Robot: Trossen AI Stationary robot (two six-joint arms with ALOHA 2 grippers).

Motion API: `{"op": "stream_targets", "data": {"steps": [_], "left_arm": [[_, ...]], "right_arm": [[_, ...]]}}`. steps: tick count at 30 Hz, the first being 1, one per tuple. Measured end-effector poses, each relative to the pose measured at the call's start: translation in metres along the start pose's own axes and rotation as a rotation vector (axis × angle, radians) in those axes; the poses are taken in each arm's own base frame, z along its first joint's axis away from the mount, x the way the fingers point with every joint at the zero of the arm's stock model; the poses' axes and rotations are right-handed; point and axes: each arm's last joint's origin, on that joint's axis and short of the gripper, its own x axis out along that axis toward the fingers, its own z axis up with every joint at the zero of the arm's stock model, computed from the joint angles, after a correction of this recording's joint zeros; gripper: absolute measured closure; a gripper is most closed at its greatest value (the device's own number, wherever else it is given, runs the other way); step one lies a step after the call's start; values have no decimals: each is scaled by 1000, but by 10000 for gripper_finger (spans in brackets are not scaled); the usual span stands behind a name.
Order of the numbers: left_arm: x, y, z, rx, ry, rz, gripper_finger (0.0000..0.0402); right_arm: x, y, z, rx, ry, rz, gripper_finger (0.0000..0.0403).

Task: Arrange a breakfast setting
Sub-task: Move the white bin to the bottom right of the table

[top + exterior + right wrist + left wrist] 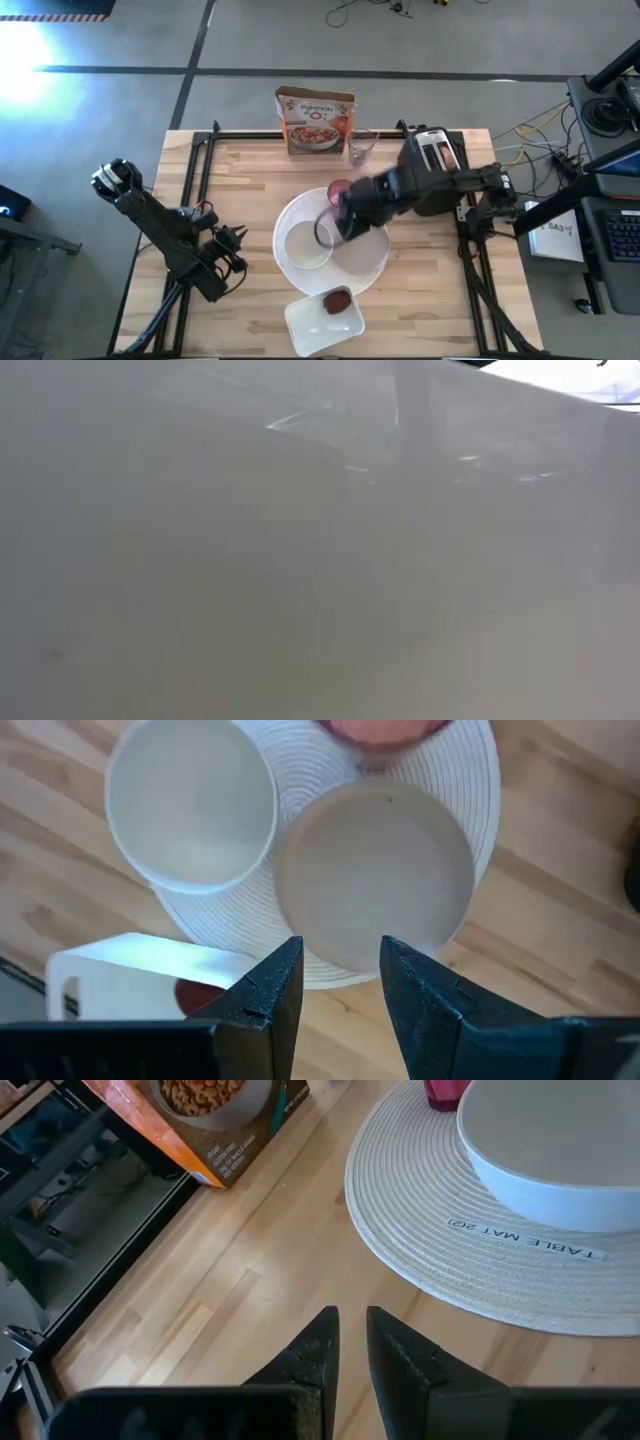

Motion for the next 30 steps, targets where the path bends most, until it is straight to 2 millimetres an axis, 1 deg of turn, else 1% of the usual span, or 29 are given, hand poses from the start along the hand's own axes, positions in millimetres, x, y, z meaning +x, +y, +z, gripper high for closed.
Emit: {"op": "stream_targets", "data": {"steps": [2, 7, 11, 15, 18, 22, 26, 30], "left_arm": [[0, 0, 1, -2, 0, -2, 363], [-1, -1, 2, -8, -2, -6, 363], [-1, -1, 2, -10, -3, -6, 363], [-1, -1, 2, -13, -3, -8, 363], [-1, -1, 2, -13, -3, -9, 363], [-1, -1, 2, -13, -3, -9, 363], [-1, -1, 2, -12, -3, -9, 363], [-1, -1, 2, -13, -3, -9, 363]], "right_arm": [[6, 3, -11, 2, -11, -23, 280], [23, 7, -41, 35, 26, -79, 280], [40, 16, -64, 38, 59, -30, 280], [58, 23, -82, 57, 84, 21, 280], [69, 29, -92, 73, 87, 81, 280], [79, 34, -103, 81, 93, 138, 280], [89, 32, -113, 101, 103, 134, 280], [96, 33, -120, 114, 109, 160, 280]]}}
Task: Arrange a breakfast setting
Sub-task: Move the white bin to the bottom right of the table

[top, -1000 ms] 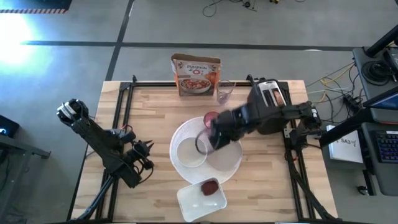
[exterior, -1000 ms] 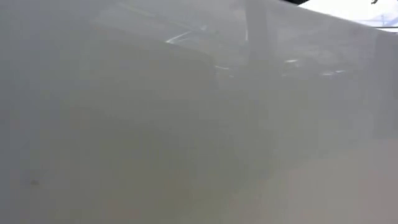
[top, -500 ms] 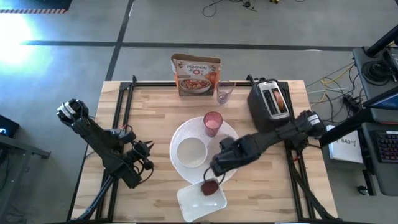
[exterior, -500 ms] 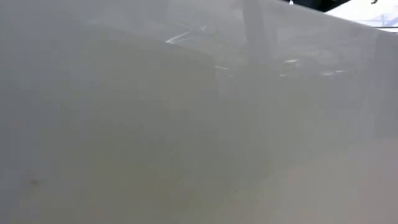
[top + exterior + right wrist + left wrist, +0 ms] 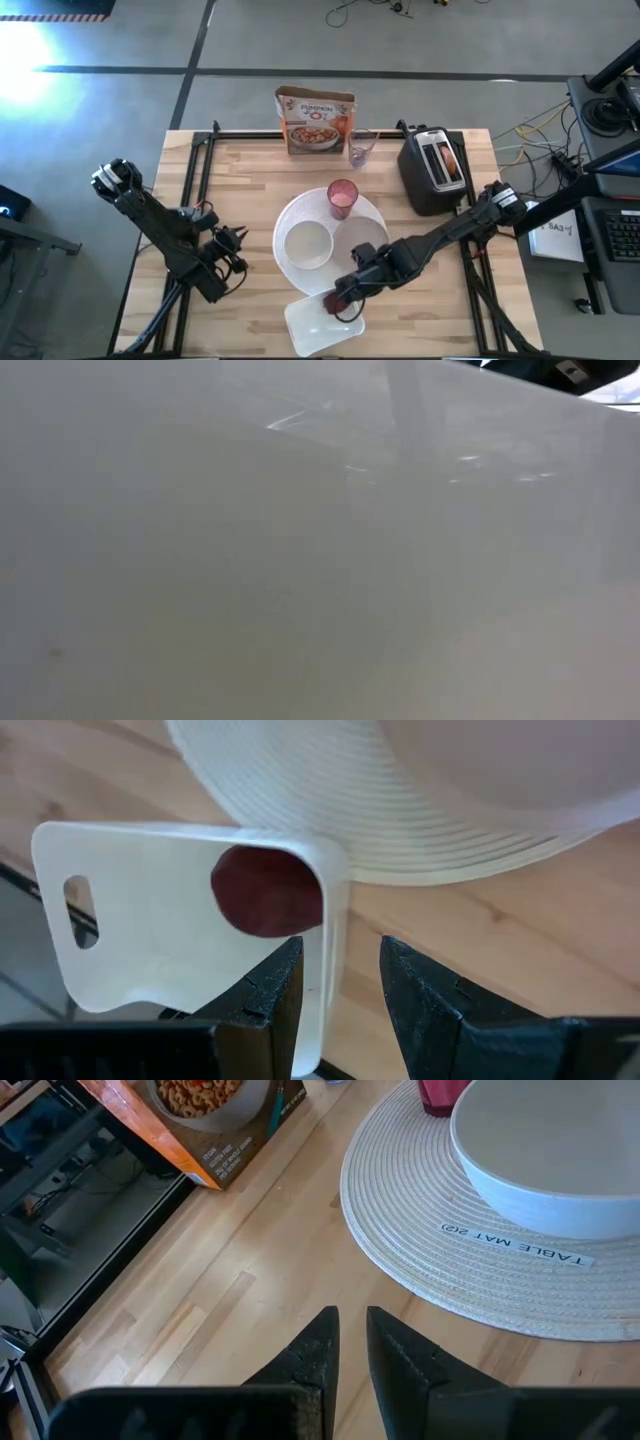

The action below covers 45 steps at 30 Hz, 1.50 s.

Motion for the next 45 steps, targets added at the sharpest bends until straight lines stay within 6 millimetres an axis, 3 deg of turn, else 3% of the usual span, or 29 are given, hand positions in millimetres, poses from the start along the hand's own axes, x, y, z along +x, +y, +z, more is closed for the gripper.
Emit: {"op": "stream_targets", "data": {"steps": [11, 30, 45], "left_arm": [[0, 0, 0, 1, 0, 0, 363], [0, 0, 0, 0, 0, 0, 363], [0, 0, 0, 0, 0, -1, 363]], "right_arm": [[34, 0, -15, -42, 63, -30, 280], [56, 2, -16, -146, 74, -60, 283], [55, 1, -17, -187, 86, -61, 370]]}}
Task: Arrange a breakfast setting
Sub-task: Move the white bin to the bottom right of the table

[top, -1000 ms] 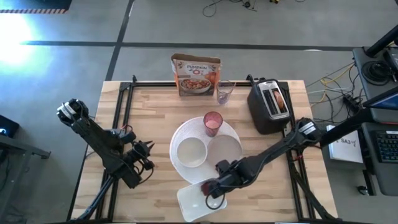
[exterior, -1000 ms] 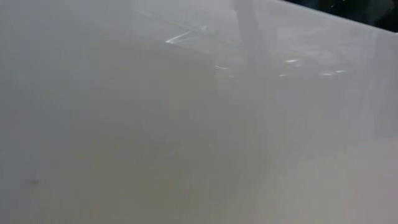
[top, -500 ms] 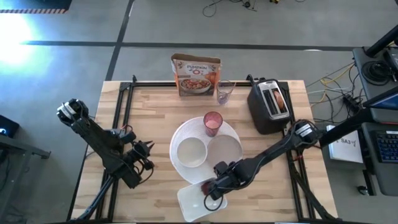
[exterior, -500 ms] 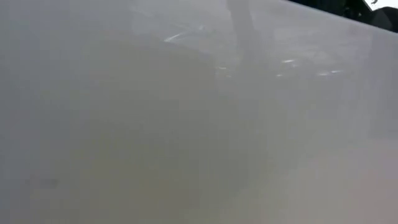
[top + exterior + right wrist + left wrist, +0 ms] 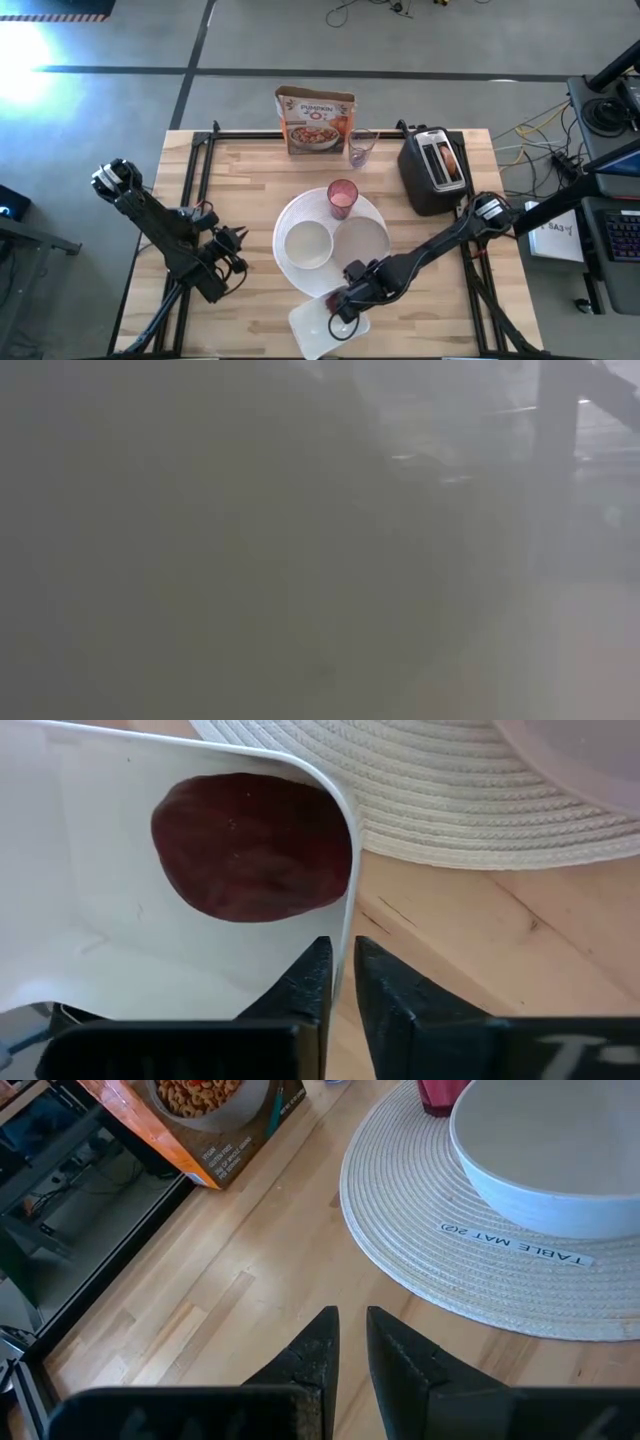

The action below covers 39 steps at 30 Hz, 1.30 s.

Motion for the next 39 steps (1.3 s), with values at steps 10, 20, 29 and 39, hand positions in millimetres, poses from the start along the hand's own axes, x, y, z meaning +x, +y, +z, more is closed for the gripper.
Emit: {"op": "stream_targets", "data": {"steps": [10, 20, 29, 39], "left_arm": [[0, 0, 0, -3, 0, -2, 363], [0, 0, 0, -3, -1, -2, 363], [0, 0, 0, -2, -2, -1, 363], [0, 0, 0, -2, -3, -1, 363]], "right_arm": [[-3, -7, -4, -57, 109, -63, 393], [-21, -34, -10, -64, 208, -303, 394], [-45, -58, -14, -253, 306, -499, 394], [-50, -65, -15, -677, 482, -499, 394]]}}
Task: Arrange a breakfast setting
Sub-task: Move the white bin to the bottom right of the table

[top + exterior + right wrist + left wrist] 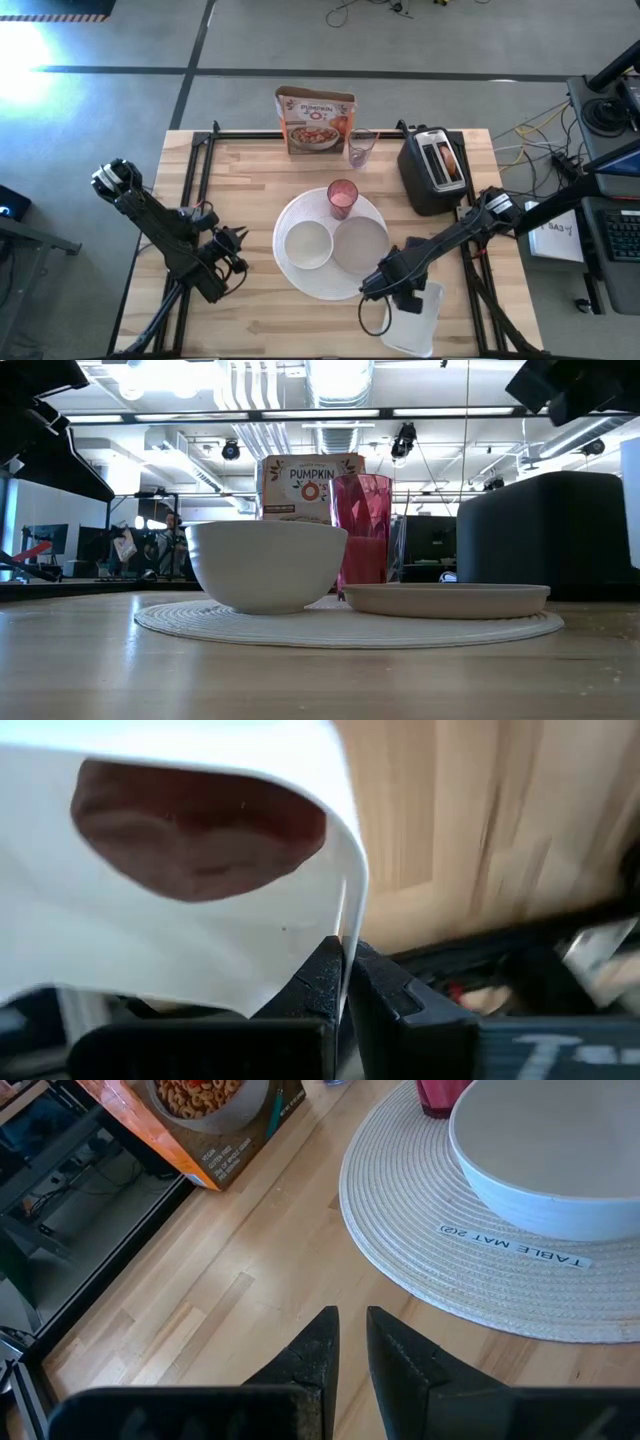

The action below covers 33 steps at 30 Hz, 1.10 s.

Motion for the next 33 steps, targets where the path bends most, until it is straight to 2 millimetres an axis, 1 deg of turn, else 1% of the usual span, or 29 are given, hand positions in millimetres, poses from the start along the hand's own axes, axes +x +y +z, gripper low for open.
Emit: {"op": "stream_targets", "data": {"steps": [5, 9, 13, 18, 24, 28, 33], "left_arm": [[0, 0, 0, 0, 0, 0, 363], [0, 0, 0, 0, 0, 0, 363], [0, 0, 0, 0, -5, 1, 363], [0, 0, 2, 1, -69, 13, 363], [0, 0, 2, 8, -70, 13, 363], [0, 0, 2, 17, -70, 12, 363], [0, 0, 2, 17, -71, 13, 363]], "right_arm": [[0, 0, 0, -214, 1, 0, 394], [2, -1, 0, -287, 9, -4, 394], [11, -3, -1, -278, 56, 6, 394], [31, -4, -5, -264, 166, 29, 394], [52, -6, -14, -253, 262, 22, 394], [59, -4, -19, -255, 304, 35, 394], [61, 1, -24, -278, 314, 31, 394]]}}
